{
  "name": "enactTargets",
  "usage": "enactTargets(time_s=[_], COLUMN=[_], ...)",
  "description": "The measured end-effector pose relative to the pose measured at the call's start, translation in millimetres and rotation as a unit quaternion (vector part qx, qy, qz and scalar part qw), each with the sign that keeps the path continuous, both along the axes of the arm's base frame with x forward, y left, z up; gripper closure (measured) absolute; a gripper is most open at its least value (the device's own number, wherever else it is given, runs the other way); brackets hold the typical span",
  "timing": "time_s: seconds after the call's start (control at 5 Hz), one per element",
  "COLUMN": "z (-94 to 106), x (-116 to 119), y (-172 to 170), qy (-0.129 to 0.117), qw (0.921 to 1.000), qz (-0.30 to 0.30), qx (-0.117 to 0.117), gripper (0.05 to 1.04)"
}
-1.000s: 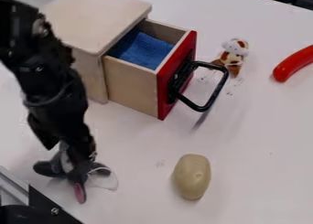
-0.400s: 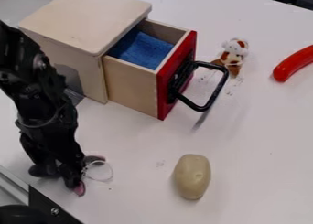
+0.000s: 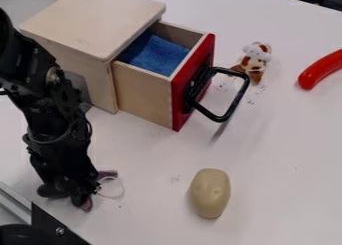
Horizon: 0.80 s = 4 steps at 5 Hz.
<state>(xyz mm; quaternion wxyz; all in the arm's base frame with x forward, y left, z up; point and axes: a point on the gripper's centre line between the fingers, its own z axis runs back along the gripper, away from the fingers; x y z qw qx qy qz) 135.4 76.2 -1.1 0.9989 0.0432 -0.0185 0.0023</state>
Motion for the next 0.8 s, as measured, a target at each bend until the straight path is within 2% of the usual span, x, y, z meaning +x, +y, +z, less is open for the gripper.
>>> enactTargets(time_s=[0.2, 0.4, 0.6, 0.8], z=[5.9, 46.3, 91.7, 128.7], x=[-2.0, 6.3, 19.8, 45.7], y=[-3.0, -2.4, 2.4, 15.6], qy=[0.0, -0.022, -0.036, -0.056], qw=[0.9999, 0.9992, 0.9974, 0.9951], qz=[0.014, 0.028, 0.05, 0.069], qx=[-0.008, -0.015, -0.037, -0.044], gripper=[0.416, 0.434, 0.434, 0.434])
